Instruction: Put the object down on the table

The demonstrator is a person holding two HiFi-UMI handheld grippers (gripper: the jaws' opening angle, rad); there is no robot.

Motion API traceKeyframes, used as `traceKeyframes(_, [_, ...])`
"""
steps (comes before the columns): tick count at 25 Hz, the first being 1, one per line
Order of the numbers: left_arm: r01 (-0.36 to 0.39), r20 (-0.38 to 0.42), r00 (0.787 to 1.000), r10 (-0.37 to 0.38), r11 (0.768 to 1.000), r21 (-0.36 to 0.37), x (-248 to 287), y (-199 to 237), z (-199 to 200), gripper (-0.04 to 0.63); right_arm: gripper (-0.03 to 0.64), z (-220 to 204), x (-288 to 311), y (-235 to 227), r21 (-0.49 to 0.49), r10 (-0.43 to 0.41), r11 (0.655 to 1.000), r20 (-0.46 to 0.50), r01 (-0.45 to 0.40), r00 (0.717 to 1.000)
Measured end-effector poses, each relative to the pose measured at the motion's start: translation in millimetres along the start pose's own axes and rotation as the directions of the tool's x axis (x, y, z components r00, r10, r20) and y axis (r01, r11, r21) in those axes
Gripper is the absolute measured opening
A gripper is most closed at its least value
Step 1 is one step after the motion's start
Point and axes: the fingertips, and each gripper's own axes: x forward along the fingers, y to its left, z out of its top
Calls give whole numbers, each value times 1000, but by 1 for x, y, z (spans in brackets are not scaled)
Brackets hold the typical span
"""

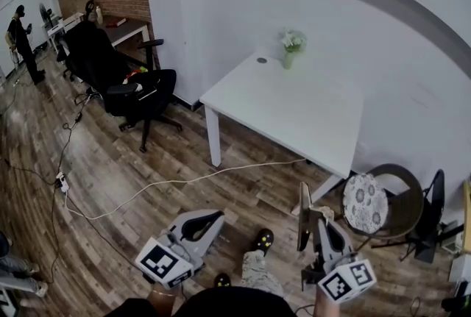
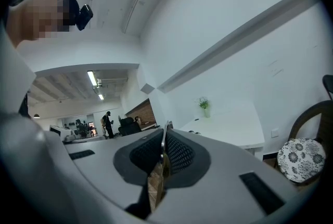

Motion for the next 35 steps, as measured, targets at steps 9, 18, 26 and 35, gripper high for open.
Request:
traceKeyframes(9, [-46, 34, 998, 44, 998, 40, 54, 38, 12, 0, 9, 15, 58, -46, 0, 30, 1000, 0, -30, 1000])
traceKeyframes(18, [-45, 15, 999, 45, 998, 45, 130, 77, 14, 0, 9, 30, 119, -97, 15, 53, 999, 1, -53, 999])
traceKeyframes(26, [-31, 0, 1000, 31, 997, 77, 194, 98, 18, 0, 9, 45, 155, -143, 35, 49, 998, 8, -49, 999])
traceKeyframes(35, [-42, 1, 999, 42, 993, 107, 247, 105, 32, 0, 9, 70, 184, -185, 47, 71, 996, 31, -73, 997])
